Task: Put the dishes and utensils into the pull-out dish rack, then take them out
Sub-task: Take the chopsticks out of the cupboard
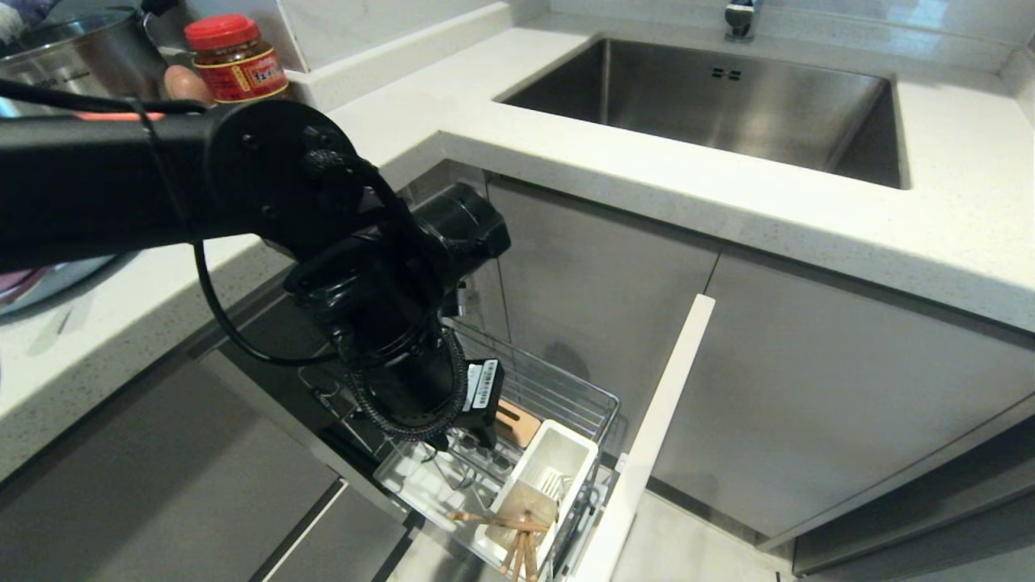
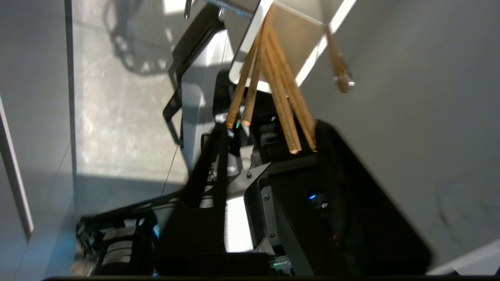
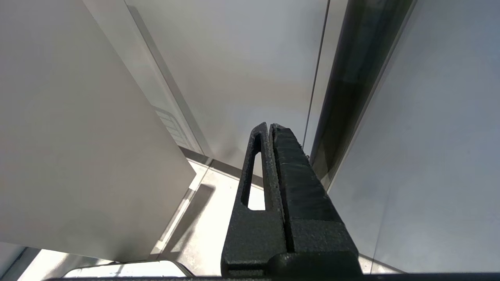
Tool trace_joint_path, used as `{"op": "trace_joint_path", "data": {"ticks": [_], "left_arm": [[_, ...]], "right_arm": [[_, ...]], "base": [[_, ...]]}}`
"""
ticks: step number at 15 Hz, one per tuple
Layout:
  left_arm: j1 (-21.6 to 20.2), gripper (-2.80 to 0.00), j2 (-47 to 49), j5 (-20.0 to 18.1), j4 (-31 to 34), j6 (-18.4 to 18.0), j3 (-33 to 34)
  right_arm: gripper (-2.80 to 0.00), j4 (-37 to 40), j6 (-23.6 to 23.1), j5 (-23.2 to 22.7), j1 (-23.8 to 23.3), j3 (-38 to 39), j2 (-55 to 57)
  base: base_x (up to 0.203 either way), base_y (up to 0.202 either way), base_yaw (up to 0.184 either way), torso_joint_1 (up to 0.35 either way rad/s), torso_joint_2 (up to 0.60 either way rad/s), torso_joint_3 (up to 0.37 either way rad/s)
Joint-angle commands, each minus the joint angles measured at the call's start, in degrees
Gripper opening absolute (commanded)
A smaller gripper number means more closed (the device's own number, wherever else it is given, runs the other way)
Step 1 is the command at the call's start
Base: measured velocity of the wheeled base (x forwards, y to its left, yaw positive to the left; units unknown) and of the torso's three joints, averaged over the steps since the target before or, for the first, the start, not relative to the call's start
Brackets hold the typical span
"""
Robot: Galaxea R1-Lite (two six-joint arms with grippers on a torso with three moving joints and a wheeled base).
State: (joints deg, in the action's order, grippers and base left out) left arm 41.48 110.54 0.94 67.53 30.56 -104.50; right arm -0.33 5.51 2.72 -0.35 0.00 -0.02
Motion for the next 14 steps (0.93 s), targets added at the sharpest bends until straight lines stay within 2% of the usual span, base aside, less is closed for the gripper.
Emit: {"op": "trace_joint_path", "data": {"ticks": [1, 5, 6, 8, 10, 14], "left_arm": [[-0.89, 0.00, 5.58, -0.12, 1.06, -0.07, -0.91], [-3.15, 0.00, 9.14, -1.13, 4.97, -5.50, -1.05], [-3.54, 0.00, 9.73, -2.98, 6.15, -7.47, -1.05], [-4.27, 0.00, 10.75, -7.23, 11.29, -13.65, -1.54], [-4.39, 0.00, 12.74, -10.37, 13.46, -14.78, -3.31], [-5.63, 0.00, 16.62, -10.86, 14.77, -17.50, -3.71]], "right_arm": [[-2.80, -0.02, 0.03, 0.01, 0.00, 0.00, -0.16], [-2.80, -0.02, 0.03, 0.01, 0.00, 0.00, -0.24], [-2.80, -0.02, 0.03, 0.01, 0.00, 0.00, -0.24], [-2.80, -0.02, 0.03, 0.01, 0.00, 0.00, -0.24], [-2.80, -0.02, 0.03, 0.01, 0.00, 0.00, -0.24], [-2.80, -0.02, 0.03, 0.01, 0.00, 0.00, -0.24]], "base": [[0.000, 0.000, 0.000, 0.000, 0.00, 0.000], [0.000, 0.000, 0.000, 0.000, 0.00, 0.000], [0.000, 0.000, 0.000, 0.000, 0.00, 0.000], [0.000, 0.000, 0.000, 0.000, 0.00, 0.000], [0.000, 0.000, 0.000, 0.000, 0.00, 0.000], [0.000, 0.000, 0.000, 0.000, 0.00, 0.000]]}}
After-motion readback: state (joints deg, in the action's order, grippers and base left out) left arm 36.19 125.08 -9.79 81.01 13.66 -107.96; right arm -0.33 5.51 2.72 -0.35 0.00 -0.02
